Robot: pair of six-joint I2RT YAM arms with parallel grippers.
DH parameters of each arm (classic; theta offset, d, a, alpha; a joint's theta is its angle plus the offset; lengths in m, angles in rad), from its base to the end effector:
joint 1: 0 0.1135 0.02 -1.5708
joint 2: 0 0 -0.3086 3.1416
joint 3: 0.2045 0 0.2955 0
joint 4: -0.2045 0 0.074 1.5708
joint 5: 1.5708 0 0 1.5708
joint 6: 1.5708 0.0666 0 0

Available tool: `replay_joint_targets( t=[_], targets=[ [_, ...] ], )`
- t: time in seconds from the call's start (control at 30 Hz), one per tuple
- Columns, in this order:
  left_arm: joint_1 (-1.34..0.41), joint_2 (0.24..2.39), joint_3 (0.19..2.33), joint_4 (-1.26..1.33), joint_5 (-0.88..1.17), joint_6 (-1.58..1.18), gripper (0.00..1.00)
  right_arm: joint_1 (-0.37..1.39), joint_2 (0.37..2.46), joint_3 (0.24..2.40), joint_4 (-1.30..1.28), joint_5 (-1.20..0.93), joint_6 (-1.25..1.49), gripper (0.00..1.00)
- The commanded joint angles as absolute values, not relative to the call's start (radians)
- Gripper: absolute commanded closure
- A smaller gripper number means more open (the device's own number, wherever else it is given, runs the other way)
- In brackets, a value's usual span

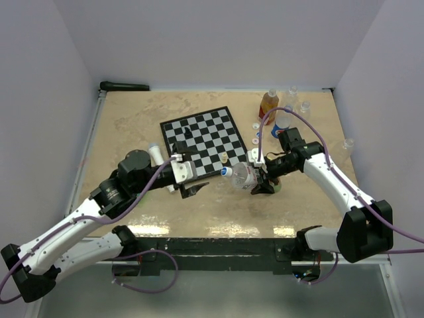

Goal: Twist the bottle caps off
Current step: Unscrew the bottle cap from the plastic bottle.

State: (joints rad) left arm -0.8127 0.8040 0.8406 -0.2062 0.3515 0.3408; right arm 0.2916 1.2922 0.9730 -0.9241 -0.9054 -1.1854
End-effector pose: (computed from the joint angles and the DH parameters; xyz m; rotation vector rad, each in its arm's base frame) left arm 0.1397 -0.1809 0.3832 1.1774 1.3278 -0.6490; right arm 0.2394 0.1266 0.2674 -1.7095 1.5993 0.8569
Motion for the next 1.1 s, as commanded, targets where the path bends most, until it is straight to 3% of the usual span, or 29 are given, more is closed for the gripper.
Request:
replay_joint_targets(
  t=[0.0,0.33,1.07],
  targets=[
    [-0.811,0.828,0.845,-0.097,0.440,0.525,0.00,0.290,1.292,0.974,-0.933,-0.910,-1.201,0.82],
    [-0.808,0.914,0.813,0.069,0.554,0.483,0.00,0.288,1.292,0.976,-0.937,-0.913,-1.204,0.81],
    [-0.804,1.000,0.839,0.120,0.589,0.486,0.00,0.290,1.295,0.977,-0.942,-0.913,-1.210,0.82]
  ],
)
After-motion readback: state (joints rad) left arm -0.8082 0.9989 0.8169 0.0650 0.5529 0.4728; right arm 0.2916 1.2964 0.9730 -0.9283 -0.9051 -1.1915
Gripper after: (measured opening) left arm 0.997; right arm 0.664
